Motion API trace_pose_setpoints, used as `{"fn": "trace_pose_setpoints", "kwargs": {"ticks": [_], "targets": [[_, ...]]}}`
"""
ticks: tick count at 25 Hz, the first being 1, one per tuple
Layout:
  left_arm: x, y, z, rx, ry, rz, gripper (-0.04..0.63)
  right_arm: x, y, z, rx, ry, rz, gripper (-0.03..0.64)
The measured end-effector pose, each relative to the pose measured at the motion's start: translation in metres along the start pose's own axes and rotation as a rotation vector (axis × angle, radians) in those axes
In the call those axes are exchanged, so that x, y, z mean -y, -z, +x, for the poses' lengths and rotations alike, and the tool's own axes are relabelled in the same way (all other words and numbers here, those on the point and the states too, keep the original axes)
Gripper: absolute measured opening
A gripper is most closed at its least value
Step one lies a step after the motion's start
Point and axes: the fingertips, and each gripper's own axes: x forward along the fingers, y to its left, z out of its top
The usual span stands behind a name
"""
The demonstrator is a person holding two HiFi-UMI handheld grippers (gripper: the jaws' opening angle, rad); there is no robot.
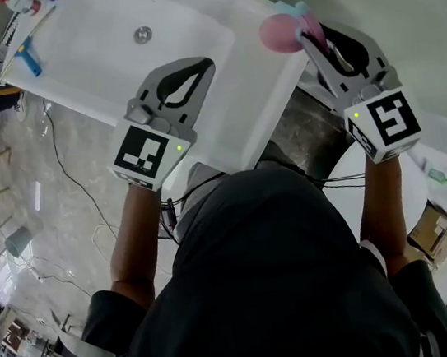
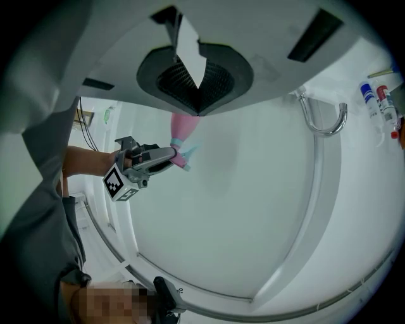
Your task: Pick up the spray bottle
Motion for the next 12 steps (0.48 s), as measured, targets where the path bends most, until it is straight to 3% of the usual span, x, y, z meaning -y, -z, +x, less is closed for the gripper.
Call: {"fn": "trace_pose_setpoints", "kwargs": {"ticks": [12], "targets": [[0.026, -0.005, -0.015, 0.055, 0.020, 0.014, 0.003, -0.028, 0.004, -0.044, -0.049, 0.028, -0.023, 0.086]]}}
